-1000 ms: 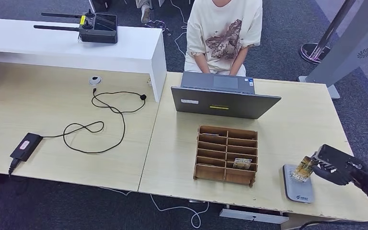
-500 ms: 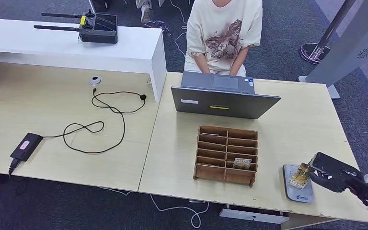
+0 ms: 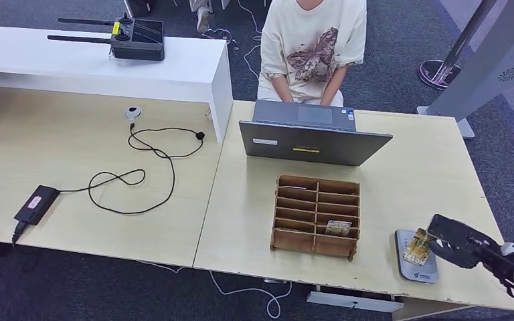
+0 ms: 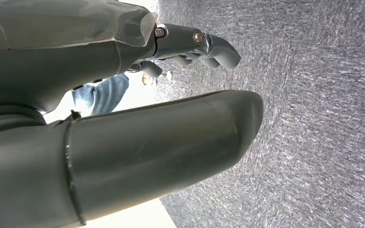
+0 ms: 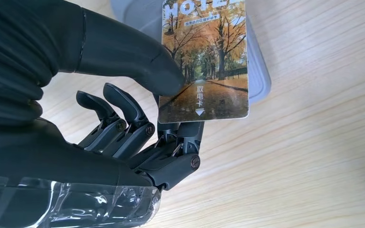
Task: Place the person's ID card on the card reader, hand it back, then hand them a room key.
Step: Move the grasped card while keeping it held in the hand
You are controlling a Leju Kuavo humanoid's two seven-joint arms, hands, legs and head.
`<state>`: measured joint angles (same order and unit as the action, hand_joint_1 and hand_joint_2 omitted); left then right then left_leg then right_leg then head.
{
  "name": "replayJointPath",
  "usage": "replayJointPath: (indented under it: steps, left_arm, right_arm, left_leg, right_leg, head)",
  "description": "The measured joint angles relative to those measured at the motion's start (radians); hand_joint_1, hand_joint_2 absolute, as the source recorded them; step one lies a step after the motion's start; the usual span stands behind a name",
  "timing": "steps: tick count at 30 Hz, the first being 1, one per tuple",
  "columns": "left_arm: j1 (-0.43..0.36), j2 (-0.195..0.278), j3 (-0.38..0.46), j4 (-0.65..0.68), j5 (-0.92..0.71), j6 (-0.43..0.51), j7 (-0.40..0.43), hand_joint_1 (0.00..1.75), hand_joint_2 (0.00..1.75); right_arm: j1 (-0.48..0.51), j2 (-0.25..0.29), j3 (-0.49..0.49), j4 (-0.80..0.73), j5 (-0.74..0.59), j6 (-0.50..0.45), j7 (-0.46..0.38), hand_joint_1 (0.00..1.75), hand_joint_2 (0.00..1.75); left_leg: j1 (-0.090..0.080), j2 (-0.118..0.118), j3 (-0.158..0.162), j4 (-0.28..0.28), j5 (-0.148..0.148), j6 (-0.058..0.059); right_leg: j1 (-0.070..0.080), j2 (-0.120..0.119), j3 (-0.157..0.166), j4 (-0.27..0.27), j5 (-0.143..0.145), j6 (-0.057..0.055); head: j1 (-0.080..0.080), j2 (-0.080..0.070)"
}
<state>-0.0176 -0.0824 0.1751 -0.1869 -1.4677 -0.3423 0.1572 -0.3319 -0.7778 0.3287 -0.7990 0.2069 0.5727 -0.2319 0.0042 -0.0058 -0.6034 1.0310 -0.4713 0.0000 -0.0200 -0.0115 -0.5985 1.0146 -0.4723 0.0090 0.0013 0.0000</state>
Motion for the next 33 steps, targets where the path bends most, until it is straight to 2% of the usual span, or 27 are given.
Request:
replayJointPath:
  steps: [11,23,33]
  left_arm:
    - [0.0,-0.001,0.0,0.0,-0.002,0.0,0.004,0.0,0.0]
    - [0.0,-0.001,0.0,0.0,-0.004,0.001,0.004,0.0,0.0]
    - [0.0,0.0,0.0,0.0,-0.006,0.001,-0.004,0.0,0.0]
  right_arm:
    - [-0.014,0.019,0.0,0.057,0.078,-0.055,0.013,1.75,1.75]
    - [-0.022,0.037,0.0,0.084,0.085,-0.068,0.01,1.75,1.75]
    - [-0.012,0.041,-0.024,0.075,0.036,-0.023,-0.029,1.75,1.75]
  left_leg:
    - [0.0,0.0,0.0,0.0,0.0,0.0]
    - [0.0,0.0,0.0,0.0,0.0,0.0]
    - [0.0,0.0,0.0,0.0,0.0,0.0]
  right_leg:
    - [0.0,0.0,0.0,0.0,0.0,0.0]
    - [0.0,0.0,0.0,0.0,0.0,0.0]
    - [0.0,0.0,0.0,0.0,0.0,0.0]
  head:
    - [0.0,0.0]
    - [0.0,0.0]
    - [0.0,0.0]
